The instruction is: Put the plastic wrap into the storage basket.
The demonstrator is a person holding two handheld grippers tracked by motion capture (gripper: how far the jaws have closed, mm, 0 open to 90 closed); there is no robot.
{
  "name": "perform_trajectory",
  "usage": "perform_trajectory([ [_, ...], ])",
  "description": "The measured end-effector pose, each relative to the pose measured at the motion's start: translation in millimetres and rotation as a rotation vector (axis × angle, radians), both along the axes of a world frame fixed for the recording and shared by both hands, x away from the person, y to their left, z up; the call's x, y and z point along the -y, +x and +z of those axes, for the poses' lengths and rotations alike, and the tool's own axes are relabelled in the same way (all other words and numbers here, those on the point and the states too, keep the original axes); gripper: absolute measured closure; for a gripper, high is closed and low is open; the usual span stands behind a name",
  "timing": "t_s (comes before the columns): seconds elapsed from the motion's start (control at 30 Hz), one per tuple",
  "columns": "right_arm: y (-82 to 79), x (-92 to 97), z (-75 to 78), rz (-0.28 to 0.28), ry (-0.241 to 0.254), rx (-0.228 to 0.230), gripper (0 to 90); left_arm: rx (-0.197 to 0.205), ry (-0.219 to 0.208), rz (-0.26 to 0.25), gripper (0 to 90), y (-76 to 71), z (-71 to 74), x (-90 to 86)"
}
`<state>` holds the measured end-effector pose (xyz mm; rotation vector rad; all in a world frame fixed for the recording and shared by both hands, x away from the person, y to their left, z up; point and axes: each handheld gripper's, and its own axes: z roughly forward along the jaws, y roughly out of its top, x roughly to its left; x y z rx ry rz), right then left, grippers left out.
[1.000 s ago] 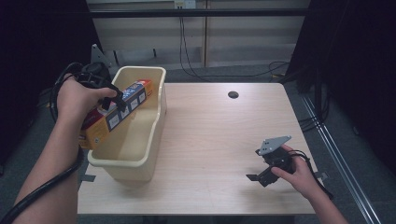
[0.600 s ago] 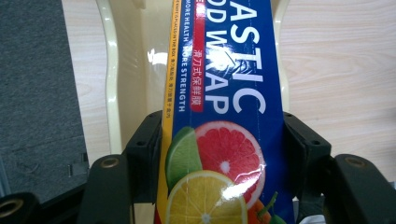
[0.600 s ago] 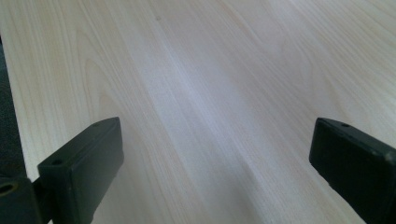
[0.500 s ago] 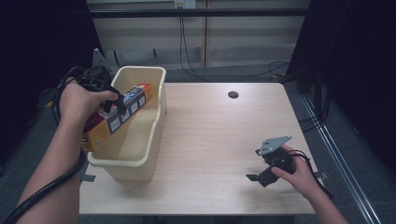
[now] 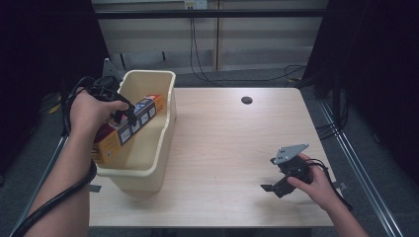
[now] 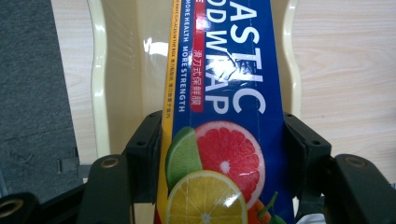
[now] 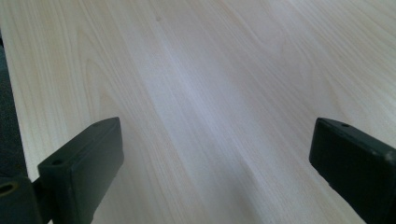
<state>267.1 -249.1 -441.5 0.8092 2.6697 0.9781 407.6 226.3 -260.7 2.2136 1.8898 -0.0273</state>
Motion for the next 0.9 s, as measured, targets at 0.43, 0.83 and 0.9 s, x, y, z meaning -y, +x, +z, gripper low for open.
perform_trajectory([
  [0.43,-0.3,-1.2,0.0,-0.009,-0.006,0.002,3.1,-0.035,-0.017,0.017,40.5,0.0,-13.1,4.8],
  [0.83,0.4,-1.9,-1.0,0.003,0.001,0.001,3.1,-0.055,-0.018,0.011,40.4,-0.4,-24.8,4.6],
  [0.9,0.5,-2.2,-1.3,0.006,0.003,-0.004,3.2,-0.065,-0.025,0.027,40.4,-1.1,-25.9,5.5],
])
